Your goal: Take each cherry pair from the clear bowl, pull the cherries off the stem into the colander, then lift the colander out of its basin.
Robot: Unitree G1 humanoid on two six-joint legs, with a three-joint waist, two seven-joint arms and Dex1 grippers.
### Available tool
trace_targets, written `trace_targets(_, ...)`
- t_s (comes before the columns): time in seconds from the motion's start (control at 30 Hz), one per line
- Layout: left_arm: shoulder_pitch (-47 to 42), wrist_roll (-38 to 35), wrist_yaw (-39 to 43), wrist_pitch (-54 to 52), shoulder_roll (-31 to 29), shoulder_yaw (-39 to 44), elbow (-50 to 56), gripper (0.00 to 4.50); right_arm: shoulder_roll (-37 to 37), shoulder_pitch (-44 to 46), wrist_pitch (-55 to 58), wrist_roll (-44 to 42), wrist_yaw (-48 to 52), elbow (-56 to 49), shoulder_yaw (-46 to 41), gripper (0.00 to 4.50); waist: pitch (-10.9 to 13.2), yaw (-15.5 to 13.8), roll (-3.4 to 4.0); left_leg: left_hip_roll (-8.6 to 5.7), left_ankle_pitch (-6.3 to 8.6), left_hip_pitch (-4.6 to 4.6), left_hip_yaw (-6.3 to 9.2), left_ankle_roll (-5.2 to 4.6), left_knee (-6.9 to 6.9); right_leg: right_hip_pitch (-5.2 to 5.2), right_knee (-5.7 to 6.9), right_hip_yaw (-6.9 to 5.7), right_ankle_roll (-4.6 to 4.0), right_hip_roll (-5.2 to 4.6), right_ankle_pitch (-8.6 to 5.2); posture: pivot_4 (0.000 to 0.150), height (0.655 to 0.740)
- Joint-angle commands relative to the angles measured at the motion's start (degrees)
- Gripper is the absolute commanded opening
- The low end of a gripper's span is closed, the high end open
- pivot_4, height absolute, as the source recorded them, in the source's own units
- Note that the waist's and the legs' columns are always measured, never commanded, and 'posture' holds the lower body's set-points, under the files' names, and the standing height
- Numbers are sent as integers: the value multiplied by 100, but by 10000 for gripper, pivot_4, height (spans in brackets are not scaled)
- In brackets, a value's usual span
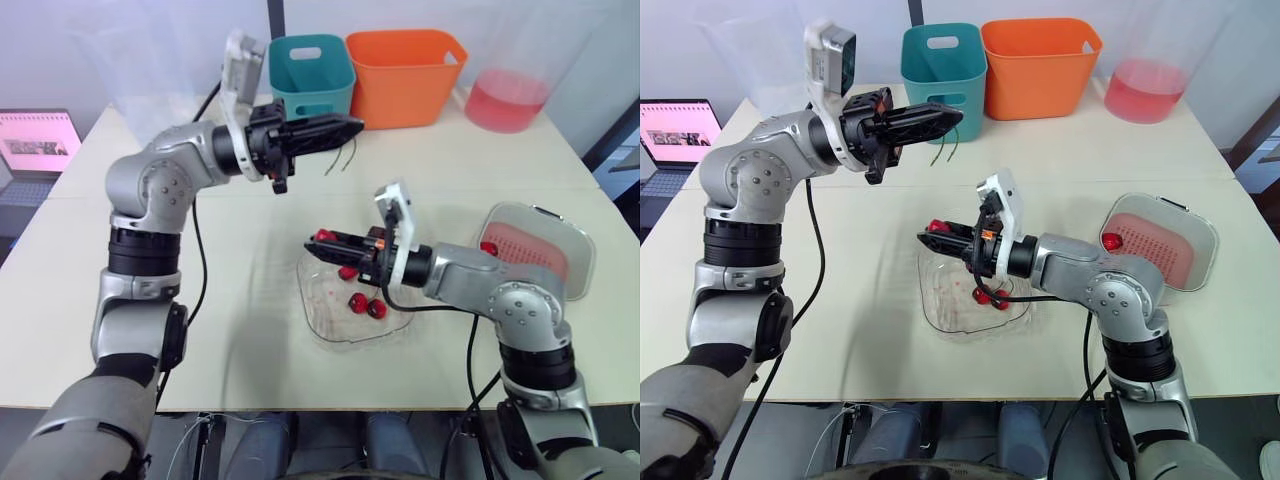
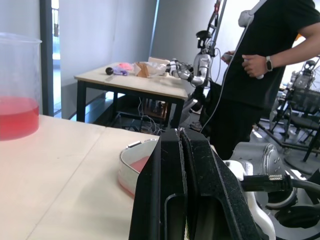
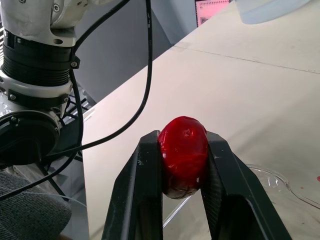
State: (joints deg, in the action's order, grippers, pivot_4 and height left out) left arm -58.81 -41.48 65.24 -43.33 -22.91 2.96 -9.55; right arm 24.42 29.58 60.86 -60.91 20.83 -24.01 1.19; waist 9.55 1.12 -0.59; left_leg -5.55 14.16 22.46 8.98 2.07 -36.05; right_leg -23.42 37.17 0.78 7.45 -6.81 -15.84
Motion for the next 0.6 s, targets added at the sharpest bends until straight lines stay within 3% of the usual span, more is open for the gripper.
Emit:
trace_targets(0.03, 8, 68, 43, 174, -72, 7, 132, 0, 435, -9, -155, -127, 125, -332, -692, 5432, 0, -8, 0, 0, 0, 0, 0, 0, 0, 0, 0, 0, 0, 0, 0, 1500, 7400)
trace_targets(0.3, 507, 366, 131, 443, -250, -208, 397, 0, 2610, -955, -666, 831, 830, 334, -2530, 5432, 1, -54, -3, -4, 22, 1, -8, -38, -4, 9, -10, -2, 0, -3, 0, 1500, 7400)
trace_targets(0.4, 651, 381, 127, 445, -265, -216, 464, 0, 3402, -1747, -1227, 1744, 1336, 736, -2766, 5432, 2, -39, -3, 0, 24, -2, -38, -42, -3, 9, -8, -1, 0, -1, 0, 1500, 7400)
trace_targets(0.6, 779, 504, 129, 555, -251, -330, 466, 0, 3529, -2253, -1920, 2667, 1551, 1411, -2632, 5432, 1, 5, -1, 19, 28, -16, -87, -49, -5, 8, -1, 22, 0, 5, 1, 1500, 7400)
